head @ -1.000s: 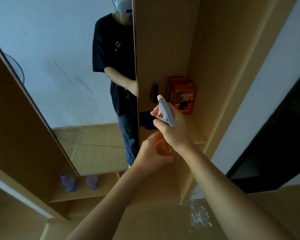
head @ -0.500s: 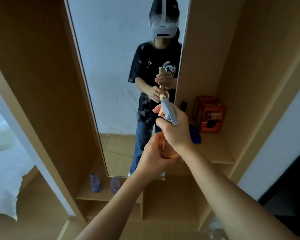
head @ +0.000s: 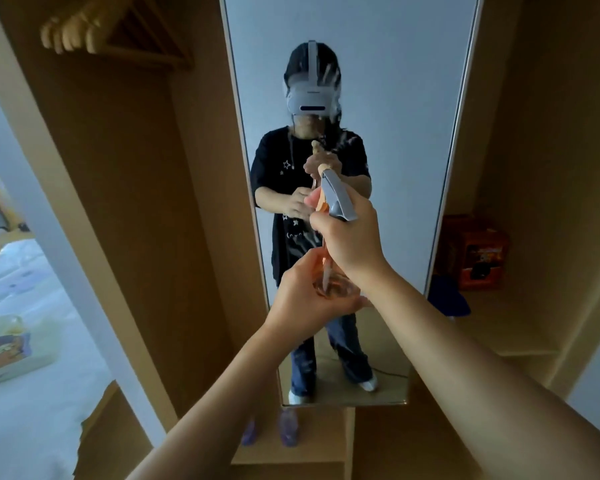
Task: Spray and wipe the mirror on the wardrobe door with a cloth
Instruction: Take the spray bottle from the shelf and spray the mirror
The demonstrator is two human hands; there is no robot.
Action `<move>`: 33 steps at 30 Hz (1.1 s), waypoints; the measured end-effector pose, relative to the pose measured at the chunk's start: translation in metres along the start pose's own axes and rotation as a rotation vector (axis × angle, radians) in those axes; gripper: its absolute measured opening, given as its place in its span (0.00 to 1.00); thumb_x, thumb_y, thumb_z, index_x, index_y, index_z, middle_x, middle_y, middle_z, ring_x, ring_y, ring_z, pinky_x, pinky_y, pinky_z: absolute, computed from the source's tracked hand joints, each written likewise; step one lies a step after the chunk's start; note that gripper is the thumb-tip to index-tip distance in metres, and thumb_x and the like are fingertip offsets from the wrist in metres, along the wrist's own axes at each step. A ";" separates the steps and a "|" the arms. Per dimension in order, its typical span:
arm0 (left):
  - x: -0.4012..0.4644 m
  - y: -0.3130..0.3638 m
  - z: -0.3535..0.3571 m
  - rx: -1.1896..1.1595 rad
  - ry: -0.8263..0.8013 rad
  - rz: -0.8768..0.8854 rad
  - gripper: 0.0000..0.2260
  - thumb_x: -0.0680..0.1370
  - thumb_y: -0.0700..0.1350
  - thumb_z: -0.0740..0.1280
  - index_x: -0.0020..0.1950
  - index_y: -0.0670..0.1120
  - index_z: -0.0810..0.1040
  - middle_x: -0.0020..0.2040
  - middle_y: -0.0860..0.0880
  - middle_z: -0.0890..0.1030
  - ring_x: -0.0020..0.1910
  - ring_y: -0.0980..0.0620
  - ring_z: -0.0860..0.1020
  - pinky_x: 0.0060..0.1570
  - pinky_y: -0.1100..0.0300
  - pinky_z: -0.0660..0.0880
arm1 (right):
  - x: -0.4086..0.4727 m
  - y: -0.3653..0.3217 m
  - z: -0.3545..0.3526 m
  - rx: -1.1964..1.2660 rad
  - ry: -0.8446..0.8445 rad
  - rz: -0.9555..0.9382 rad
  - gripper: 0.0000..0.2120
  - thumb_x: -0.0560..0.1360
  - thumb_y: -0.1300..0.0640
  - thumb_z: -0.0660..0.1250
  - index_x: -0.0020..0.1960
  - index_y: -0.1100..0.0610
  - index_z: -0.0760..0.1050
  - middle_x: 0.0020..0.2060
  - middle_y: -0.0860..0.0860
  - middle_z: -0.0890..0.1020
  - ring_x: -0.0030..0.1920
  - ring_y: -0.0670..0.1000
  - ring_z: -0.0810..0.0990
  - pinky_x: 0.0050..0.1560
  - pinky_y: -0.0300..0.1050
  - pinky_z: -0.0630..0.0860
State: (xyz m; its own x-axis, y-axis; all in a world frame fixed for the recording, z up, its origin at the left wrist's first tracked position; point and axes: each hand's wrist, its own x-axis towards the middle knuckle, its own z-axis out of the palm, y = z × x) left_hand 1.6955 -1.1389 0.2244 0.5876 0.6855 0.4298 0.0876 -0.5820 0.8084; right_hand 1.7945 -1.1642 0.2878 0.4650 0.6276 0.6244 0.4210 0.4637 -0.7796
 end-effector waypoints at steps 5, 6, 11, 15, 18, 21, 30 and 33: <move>0.023 -0.001 -0.023 -0.013 0.021 0.060 0.25 0.64 0.48 0.81 0.57 0.52 0.75 0.49 0.53 0.81 0.48 0.56 0.82 0.46 0.61 0.80 | 0.024 -0.017 0.023 -0.081 0.033 -0.079 0.11 0.69 0.62 0.67 0.51 0.60 0.79 0.31 0.40 0.76 0.36 0.39 0.75 0.39 0.32 0.72; 0.028 0.000 -0.026 -0.003 0.039 0.079 0.25 0.63 0.51 0.80 0.57 0.53 0.76 0.50 0.52 0.80 0.50 0.55 0.81 0.48 0.59 0.80 | 0.030 -0.021 0.025 -0.078 0.031 -0.082 0.12 0.68 0.62 0.66 0.51 0.60 0.79 0.33 0.42 0.78 0.37 0.42 0.77 0.39 0.35 0.74; 0.055 0.020 -0.042 0.005 0.076 0.128 0.24 0.63 0.52 0.80 0.55 0.54 0.76 0.53 0.49 0.76 0.50 0.58 0.78 0.48 0.63 0.79 | 0.062 -0.044 0.030 -0.075 0.022 -0.083 0.06 0.69 0.67 0.66 0.46 0.63 0.78 0.40 0.58 0.81 0.38 0.50 0.77 0.38 0.35 0.74; 0.072 0.041 -0.057 0.009 0.106 0.150 0.21 0.64 0.48 0.81 0.52 0.54 0.76 0.50 0.54 0.79 0.51 0.60 0.77 0.45 0.70 0.73 | 0.085 -0.063 0.033 -0.107 -0.002 -0.096 0.02 0.70 0.67 0.66 0.42 0.64 0.76 0.31 0.55 0.76 0.30 0.45 0.71 0.29 0.31 0.68; 0.083 0.054 -0.066 0.020 0.124 0.170 0.19 0.65 0.45 0.81 0.51 0.51 0.76 0.42 0.63 0.81 0.45 0.63 0.80 0.41 0.71 0.74 | 0.099 -0.077 0.034 -0.139 -0.017 -0.104 0.08 0.71 0.66 0.65 0.35 0.59 0.71 0.26 0.48 0.70 0.26 0.43 0.67 0.25 0.29 0.64; 0.091 0.062 -0.072 0.048 0.159 0.196 0.19 0.65 0.48 0.81 0.50 0.50 0.77 0.41 0.64 0.82 0.42 0.65 0.81 0.45 0.65 0.77 | 0.111 -0.089 0.037 -0.183 -0.049 -0.121 0.04 0.72 0.64 0.65 0.42 0.65 0.77 0.32 0.60 0.78 0.31 0.47 0.72 0.27 0.31 0.66; 0.113 0.087 -0.097 0.099 0.236 0.228 0.20 0.63 0.51 0.81 0.49 0.55 0.76 0.40 0.61 0.83 0.41 0.64 0.81 0.40 0.69 0.76 | 0.144 -0.120 0.048 -0.200 -0.017 -0.120 0.04 0.69 0.66 0.65 0.42 0.65 0.77 0.41 0.63 0.82 0.37 0.55 0.77 0.44 0.56 0.80; 0.115 0.092 -0.101 0.100 0.235 0.227 0.21 0.63 0.50 0.81 0.51 0.55 0.75 0.39 0.66 0.81 0.40 0.67 0.80 0.37 0.75 0.73 | 0.148 -0.125 0.051 -0.203 -0.018 -0.124 0.03 0.69 0.65 0.66 0.42 0.63 0.77 0.39 0.61 0.80 0.37 0.52 0.75 0.44 0.56 0.80</move>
State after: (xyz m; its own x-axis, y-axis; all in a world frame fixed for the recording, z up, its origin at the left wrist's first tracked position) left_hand 1.6900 -1.0696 0.3891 0.4004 0.6086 0.6851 0.0612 -0.7637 0.6426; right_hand 1.7711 -1.0976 0.4746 0.3870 0.5852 0.7125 0.6227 0.4040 -0.6701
